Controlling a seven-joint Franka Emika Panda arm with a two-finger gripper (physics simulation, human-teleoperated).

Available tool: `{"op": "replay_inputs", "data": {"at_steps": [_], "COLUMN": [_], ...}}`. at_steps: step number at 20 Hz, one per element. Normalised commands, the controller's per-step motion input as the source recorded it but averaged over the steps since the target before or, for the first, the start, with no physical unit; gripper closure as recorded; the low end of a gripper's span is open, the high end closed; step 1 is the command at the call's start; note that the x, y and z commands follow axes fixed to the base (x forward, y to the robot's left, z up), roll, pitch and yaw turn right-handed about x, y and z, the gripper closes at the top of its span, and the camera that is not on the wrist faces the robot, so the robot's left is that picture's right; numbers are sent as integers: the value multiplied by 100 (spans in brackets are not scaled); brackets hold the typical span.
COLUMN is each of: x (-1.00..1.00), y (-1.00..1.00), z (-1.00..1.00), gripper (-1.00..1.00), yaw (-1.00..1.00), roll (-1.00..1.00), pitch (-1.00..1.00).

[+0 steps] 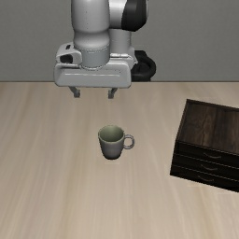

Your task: Pick up the green mug on the table and place it on the wooden cabinet

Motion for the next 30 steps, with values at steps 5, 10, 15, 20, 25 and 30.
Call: {"op": "replay_inputs", "data": {"at_steps": [5,10,15,20,25,30], "x": [-60,0,0,0,0,0], "y": [40,0,0,0,0,0], "z": [0,-100,-100,-100,-60,0], "gripper": [-100,-100,-100,-100,100,100], "yaw": [0,0,0,0,0,0], "roll": [0,0,0,0,0,0], "pitch": [0,0,0,0,0,0]}}
